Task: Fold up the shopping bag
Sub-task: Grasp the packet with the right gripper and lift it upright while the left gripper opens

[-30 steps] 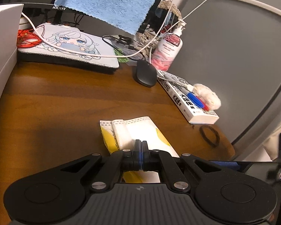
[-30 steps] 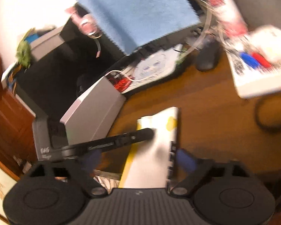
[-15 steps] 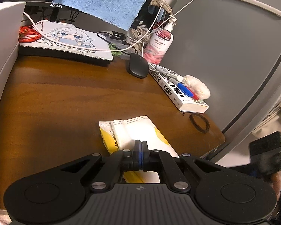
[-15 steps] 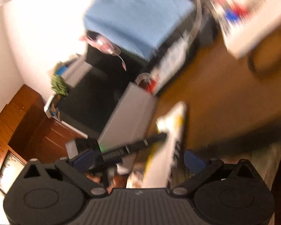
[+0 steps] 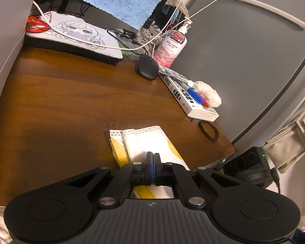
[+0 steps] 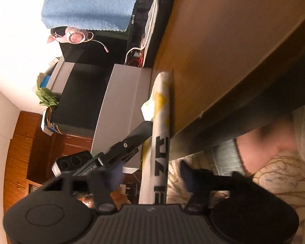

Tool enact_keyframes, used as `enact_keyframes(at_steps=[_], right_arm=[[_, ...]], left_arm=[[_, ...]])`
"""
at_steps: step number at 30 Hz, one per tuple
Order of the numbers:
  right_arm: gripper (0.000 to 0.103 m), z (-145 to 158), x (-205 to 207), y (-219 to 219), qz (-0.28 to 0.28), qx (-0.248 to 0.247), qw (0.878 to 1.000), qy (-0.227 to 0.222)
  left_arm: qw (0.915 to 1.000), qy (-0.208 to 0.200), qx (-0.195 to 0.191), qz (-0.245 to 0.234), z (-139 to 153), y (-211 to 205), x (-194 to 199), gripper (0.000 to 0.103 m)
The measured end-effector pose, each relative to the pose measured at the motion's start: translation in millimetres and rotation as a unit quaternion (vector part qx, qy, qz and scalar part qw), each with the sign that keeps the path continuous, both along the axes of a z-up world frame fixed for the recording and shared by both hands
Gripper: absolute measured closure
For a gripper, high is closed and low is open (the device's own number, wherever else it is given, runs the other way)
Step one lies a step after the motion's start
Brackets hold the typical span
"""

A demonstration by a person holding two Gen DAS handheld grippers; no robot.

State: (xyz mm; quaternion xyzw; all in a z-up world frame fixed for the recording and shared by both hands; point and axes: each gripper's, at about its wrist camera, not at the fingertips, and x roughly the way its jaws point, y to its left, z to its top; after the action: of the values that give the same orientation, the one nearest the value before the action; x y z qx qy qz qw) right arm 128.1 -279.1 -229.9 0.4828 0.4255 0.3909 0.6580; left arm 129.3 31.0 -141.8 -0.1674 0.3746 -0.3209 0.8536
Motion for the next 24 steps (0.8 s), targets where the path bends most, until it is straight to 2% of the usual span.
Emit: enact_keyframes(at_steps=[1,3,4,6,8,9,10,12,13,17,21,24], right_arm=[[0.087,0,0,1,-0.006,-0.008,1.000,-0.001],[0.088,1,0,1,-0.008,-0.011,1.000,-0.006],[0.090,3,-2,1,-0.010,-0.012,1.000,-0.011],[0.090,10,-7,-1,-0.016,-0.021,0.999,-0.026],[0.090,17,-12,-4,-0.023,-0.027,0.999,-0.042],[0.090,22,-15,-7,-0.030,-0.032,0.998,-0.052],[0.090,27,-18,-11,-0.036,-0.037,0.997,-0.062],[0.090,38,-25,-17,-0.046,-0.041,0.995,-0.085],[0.090,44,-28,-21,-0.052,-0.047,0.993,-0.098],[0.090,63,-39,-34,-0.071,-0.078,0.985,-0.139],[0.090,74,-46,-43,-0.085,-0.092,0.978,-0.165],[0.090,79,-49,-46,-0.088,-0.101,0.975,-0.179]], left_arm=[[1.0000,0.001,-0.004,0.001,0,1,0,0.101],[0.9998,0.001,-0.019,0.001,0,3,-1,0.100],[0.9997,-0.002,-0.026,0.000,3,3,-4,0.096],[0.9992,-0.018,-0.034,0.001,11,4,-10,0.075],[0.9984,-0.046,-0.031,0.011,23,4,-19,0.019],[0.9973,-0.066,-0.020,0.026,30,4,-26,0.009],[0.9953,-0.087,-0.011,0.041,36,4,-32,0.006],[0.9903,-0.126,0.010,0.057,47,4,-42,0.005],[0.9882,-0.138,0.020,0.063,51,3,-46,0.001],[0.9769,-0.167,0.075,0.110,56,-3,-55,0.000],[0.9671,-0.218,0.067,0.112,47,0,-67,0.000],[0.9692,-0.209,0.061,0.116,43,-1,-69,0.000]])
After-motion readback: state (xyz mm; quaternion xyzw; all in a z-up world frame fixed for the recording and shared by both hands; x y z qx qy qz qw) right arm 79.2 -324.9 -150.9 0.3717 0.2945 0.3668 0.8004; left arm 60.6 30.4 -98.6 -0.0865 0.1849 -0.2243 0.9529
